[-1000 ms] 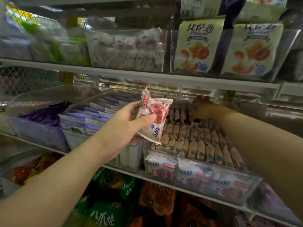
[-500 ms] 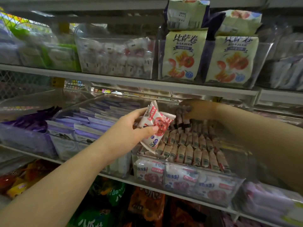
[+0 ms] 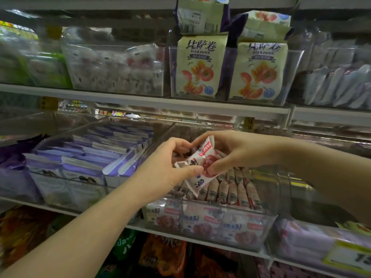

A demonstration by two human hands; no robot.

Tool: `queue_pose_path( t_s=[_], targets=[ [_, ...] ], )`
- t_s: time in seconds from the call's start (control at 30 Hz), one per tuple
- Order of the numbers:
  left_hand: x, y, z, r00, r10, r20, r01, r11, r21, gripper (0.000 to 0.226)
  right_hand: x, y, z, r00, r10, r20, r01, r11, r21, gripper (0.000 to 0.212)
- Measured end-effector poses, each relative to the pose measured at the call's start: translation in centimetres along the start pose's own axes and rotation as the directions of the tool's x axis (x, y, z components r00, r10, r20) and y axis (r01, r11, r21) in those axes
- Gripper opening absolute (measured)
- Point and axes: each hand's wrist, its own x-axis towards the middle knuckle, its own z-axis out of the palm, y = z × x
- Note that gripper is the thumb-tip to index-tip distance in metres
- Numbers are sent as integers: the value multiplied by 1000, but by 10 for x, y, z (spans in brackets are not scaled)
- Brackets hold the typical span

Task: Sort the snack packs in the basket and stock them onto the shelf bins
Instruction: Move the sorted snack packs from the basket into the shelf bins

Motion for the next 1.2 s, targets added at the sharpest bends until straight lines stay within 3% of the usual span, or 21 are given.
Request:
queue_pose_path(
  t_s=[0.1, 0.17, 0.27, 0.4, 0.47, 0.53, 0.6, 0.63, 0.7, 0.73, 0.83, 0.93, 1.0, 1.07, 1.2],
  targets=[
    [-5, -2, -9, 983, 166, -71, -125, 909, 399, 36, 4, 16, -9, 975, 164, -150, -198, 947, -253, 36],
    [-6, -5, -21, 969, 236, -79, -146, 796, 587, 35, 12, 30, -12, 920, 225, -322, -362, 805, -471, 37],
    [-7, -13, -34, 971, 226, -83, -110, 722, 684, 29, 33, 50, -17, 859, 227, -459, -498, 583, -642, 52],
    [-12, -20, -34, 971, 231, -67, -119, 705, 699, 24, 67, 75, -24, 794, 235, -560, -597, 476, -646, 53],
    [-14, -22, -33, 967, 246, -58, -136, 699, 703, 23, 80, 83, -27, 737, 199, -645, -648, 478, -593, 56],
    [-15, -23, -34, 966, 255, -51, -145, 690, 709, 23, 88, 86, -28, 732, 229, -641, -647, 526, -551, 65],
    [-15, -24, -36, 965, 259, -35, -156, 677, 719, 24, 90, 86, -29, 794, 385, -471, -595, 652, -470, 82],
    [-16, -25, -36, 966, 259, -20, -164, 665, 728, 25, 89, 84, -30, 803, 493, -335, -591, 732, -339, 88],
    [-17, -27, -36, 966, 259, 8, -179, 645, 743, 28, 82, 77, -32, 791, 599, -126, -612, 783, -113, 82],
    [-18, -28, -36, 966, 259, 15, -184, 645, 741, 28, 78, 76, -34, 799, 594, -96, -602, 792, -106, 73],
    [-19, -31, -36, 966, 256, 20, -189, 653, 733, 28, 77, 77, -32, 845, 504, -176, -534, 791, -297, 50],
    [-20, -32, -36, 968, 250, 28, -190, 653, 733, 28, 83, 81, -29, 881, 340, -328, -472, 661, -583, 38],
    [-20, -33, -36, 968, 247, 36, -192, 648, 737, 29, 86, 82, -28, 865, 281, -415, -489, 654, -577, 32],
    [-20, -33, -36, 968, 248, 41, -196, 643, 741, 29, 88, 83, -25, 860, 303, -411, -502, 645, -576, 41],
    [-22, -34, -35, 968, 247, 52, -201, 625, 754, 29, 89, 82, -23, 871, 424, -249, -484, 655, -580, 76]
  ],
)
